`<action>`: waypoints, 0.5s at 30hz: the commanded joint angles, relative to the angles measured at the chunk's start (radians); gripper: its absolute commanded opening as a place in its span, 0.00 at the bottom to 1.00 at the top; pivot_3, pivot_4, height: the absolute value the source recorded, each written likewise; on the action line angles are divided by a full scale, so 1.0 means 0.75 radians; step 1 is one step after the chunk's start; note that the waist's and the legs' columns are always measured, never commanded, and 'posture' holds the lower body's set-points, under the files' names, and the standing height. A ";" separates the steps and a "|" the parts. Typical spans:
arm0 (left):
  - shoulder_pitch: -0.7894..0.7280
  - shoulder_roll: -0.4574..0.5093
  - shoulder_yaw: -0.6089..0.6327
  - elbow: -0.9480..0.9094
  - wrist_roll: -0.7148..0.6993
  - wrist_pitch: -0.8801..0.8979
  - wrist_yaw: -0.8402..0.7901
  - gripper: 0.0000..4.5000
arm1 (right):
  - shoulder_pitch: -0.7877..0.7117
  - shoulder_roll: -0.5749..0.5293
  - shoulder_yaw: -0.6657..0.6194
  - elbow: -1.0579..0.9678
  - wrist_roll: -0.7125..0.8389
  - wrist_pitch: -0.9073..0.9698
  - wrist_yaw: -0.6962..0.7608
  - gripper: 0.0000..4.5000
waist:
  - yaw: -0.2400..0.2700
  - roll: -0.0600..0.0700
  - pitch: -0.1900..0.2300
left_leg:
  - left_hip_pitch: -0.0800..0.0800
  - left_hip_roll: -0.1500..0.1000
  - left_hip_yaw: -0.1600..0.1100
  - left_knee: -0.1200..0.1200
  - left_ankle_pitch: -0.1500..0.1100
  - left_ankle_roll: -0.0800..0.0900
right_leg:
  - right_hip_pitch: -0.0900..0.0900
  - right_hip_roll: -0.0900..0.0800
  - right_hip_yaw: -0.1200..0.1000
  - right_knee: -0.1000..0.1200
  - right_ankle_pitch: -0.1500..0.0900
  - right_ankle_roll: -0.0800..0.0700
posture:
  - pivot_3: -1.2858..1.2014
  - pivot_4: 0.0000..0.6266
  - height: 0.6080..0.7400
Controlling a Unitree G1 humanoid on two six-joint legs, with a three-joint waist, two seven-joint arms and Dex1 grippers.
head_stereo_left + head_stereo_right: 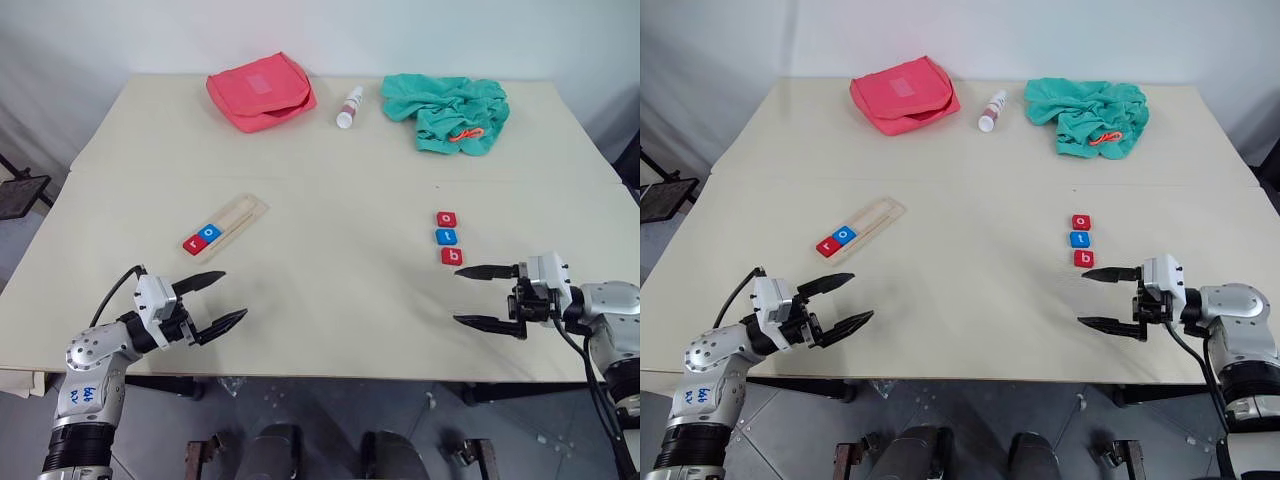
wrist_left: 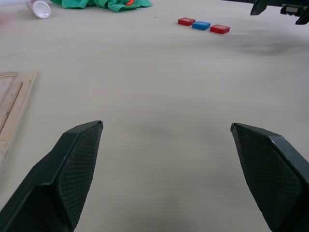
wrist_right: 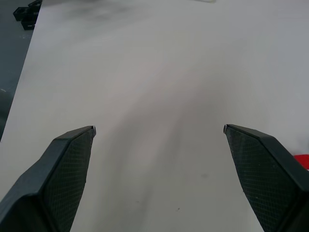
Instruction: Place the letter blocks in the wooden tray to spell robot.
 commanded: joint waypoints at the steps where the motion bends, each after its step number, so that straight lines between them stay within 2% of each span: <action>1: -0.001 -0.001 0.042 -0.058 -0.040 0.002 0.027 1.00 | -0.033 -0.006 -0.040 0.020 0.031 -0.010 0.079 0.99 | 0.000 0.000 0.000 | 0.000 0.000 0.000 0.000 0.000 0.000 | 0.000 0.000 0.000 0.000 0.000 0.000 | 0.52 0.24 1.00; 6: 0.038 0.004 0.057 -0.106 -0.012 0.020 0.117 1.00 | -0.062 -0.010 -0.060 0.069 0.021 -0.009 0.079 0.99 | 0.001 0.000 0.000 | 0.000 0.000 0.000 0.000 0.000 0.000 | 0.000 0.000 0.000 0.000 0.000 0.000 | 0.52 0.24 1.00; 11: 0.091 0.012 0.185 -0.179 -0.001 0.092 0.365 1.00 | -0.117 0.013 -0.147 0.151 -0.011 -0.002 0.079 0.99 | -0.002 0.000 0.000 | 0.000 0.000 0.000 0.000 0.000 0.000 | 0.000 0.000 0.000 0.000 0.000 0.000 | 0.52 0.24 1.00; 15: 0.164 0.050 0.254 -0.239 -0.011 0.214 0.453 1.00 | -0.144 0.011 -0.173 0.187 -0.037 -0.005 0.079 0.99 | -0.003 0.000 0.000 | 0.000 0.001 0.000 0.000 0.000 0.000 | 0.000 0.000 0.001 0.000 0.000 0.000 | 0.52 0.24 1.00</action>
